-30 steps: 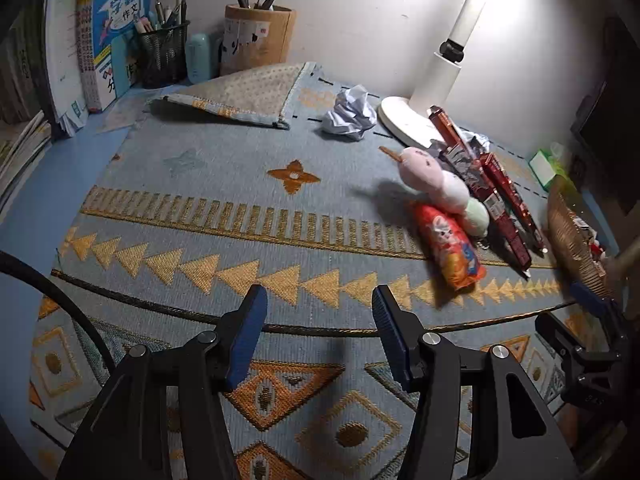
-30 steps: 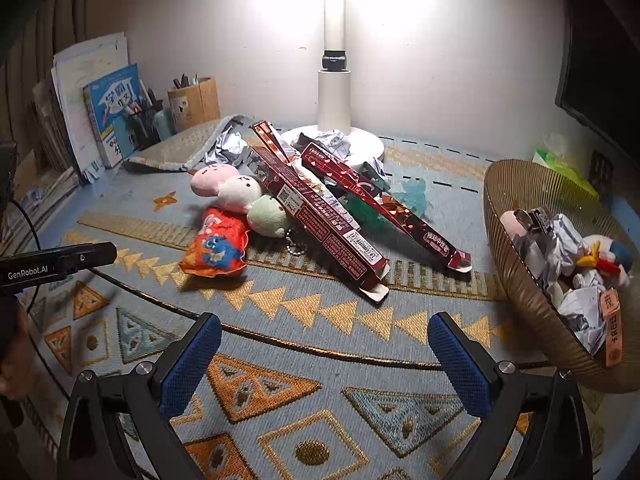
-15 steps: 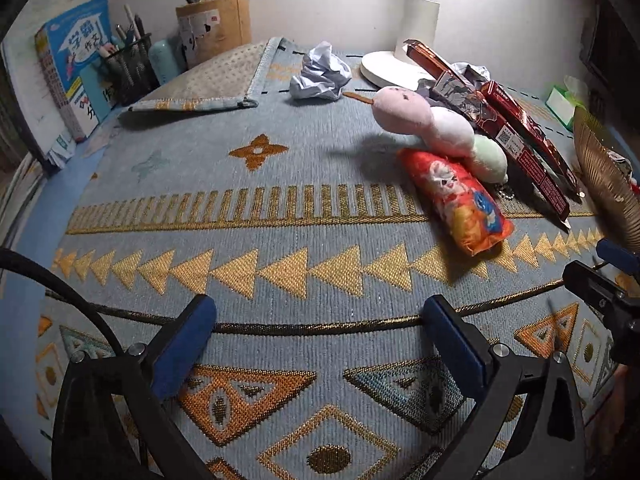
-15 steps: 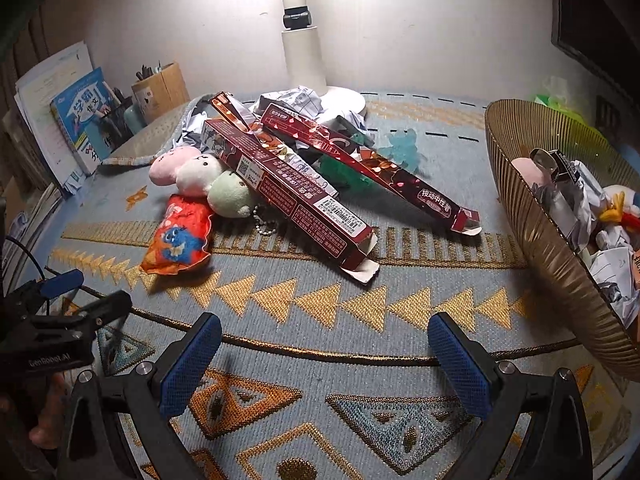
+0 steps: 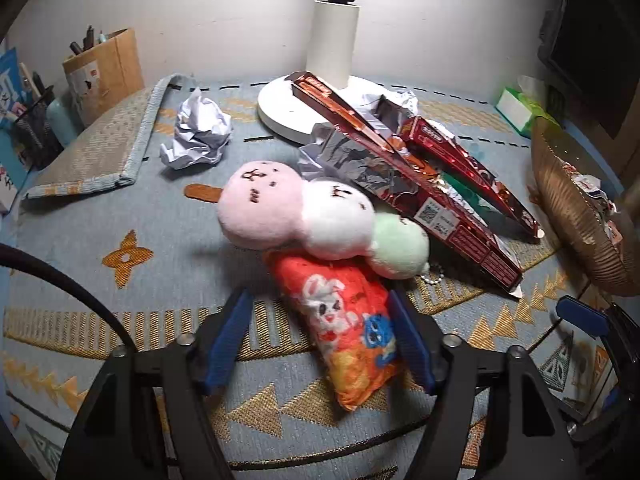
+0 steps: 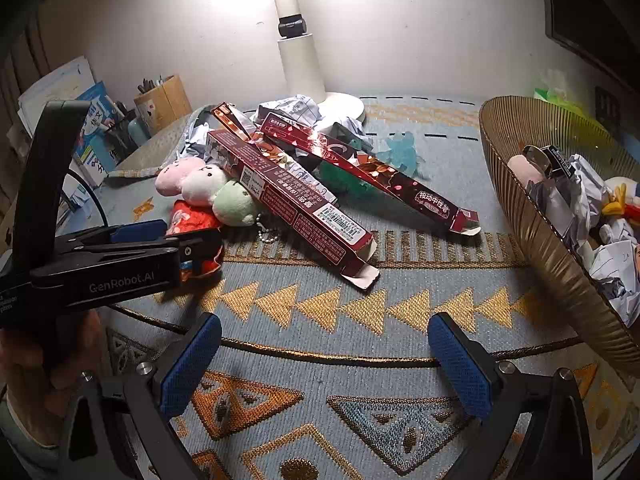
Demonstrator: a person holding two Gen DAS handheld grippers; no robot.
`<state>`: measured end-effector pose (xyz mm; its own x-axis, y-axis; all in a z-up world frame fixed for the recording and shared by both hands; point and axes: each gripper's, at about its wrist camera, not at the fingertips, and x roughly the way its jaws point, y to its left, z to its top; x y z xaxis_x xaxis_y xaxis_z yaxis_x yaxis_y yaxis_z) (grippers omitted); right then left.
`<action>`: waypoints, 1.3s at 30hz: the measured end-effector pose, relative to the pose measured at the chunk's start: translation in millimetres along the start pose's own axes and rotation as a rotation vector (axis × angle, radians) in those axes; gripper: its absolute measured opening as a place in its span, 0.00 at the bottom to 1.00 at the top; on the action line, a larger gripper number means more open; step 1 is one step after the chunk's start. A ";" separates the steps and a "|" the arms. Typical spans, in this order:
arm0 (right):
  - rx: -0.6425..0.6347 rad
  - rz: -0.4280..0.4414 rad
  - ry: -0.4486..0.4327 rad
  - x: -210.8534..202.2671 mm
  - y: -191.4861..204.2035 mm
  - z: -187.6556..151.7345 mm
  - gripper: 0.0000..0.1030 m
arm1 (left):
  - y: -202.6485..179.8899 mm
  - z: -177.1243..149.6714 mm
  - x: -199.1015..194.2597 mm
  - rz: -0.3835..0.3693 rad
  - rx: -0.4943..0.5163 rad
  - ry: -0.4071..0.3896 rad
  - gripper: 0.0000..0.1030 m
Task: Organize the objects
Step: 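Grasp the orange snack bag with the left tool while the right tool grasps a long red box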
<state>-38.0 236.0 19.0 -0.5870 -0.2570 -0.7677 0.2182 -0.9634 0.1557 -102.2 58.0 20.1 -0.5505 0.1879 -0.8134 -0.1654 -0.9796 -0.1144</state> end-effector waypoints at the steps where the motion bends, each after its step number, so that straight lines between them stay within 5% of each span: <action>1: 0.003 0.004 0.000 -0.2 -0.6 0.2 1.00 | -0.1 -2.2 -3.3 -0.030 0.004 -0.001 0.41; 4: -0.007 0.019 -0.001 -1.8 1.8 0.6 1.00 | 10.7 -10.0 -11.1 -0.050 -0.017 -0.007 0.27; 8: -0.068 0.058 0.038 3.2 12.1 4.5 0.98 | 36.5 -22.9 -22.3 -0.059 -0.088 -0.028 0.26; 11: -0.125 0.009 0.049 10.6 22.6 20.7 0.81 | 55.5 -27.8 -21.1 -0.087 -0.158 -0.053 0.26; 17: -0.223 -0.112 0.070 47.9 30.5 53.2 0.77 | 51.4 -25.9 -19.5 -0.072 -0.151 -0.065 0.26; 19: -0.218 -0.097 0.099 54.2 27.2 53.6 0.55 | 53.6 -26.5 -19.4 -0.088 -0.162 -0.065 0.26; 25: -0.175 0.000 0.135 25.4 37.8 31.1 0.29 | 53.6 -28.1 -25.6 -0.106 -0.160 -0.091 0.25; 36: -0.002 0.110 0.204 -43.0 18.0 -37.4 0.24 | 25.8 -66.9 -69.3 -0.261 -0.110 -0.091 0.24; 39: -0.008 0.091 0.207 -45.2 12.4 -46.4 0.25 | 18.9 -82.3 -78.6 -0.202 -0.078 -0.081 0.24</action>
<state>27.4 239.2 26.8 -0.3920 -0.3212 -0.8621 0.2696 -0.9360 0.2262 5.3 18.8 34.9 -0.5766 0.3833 -0.7216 -0.2175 -0.9233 -0.3167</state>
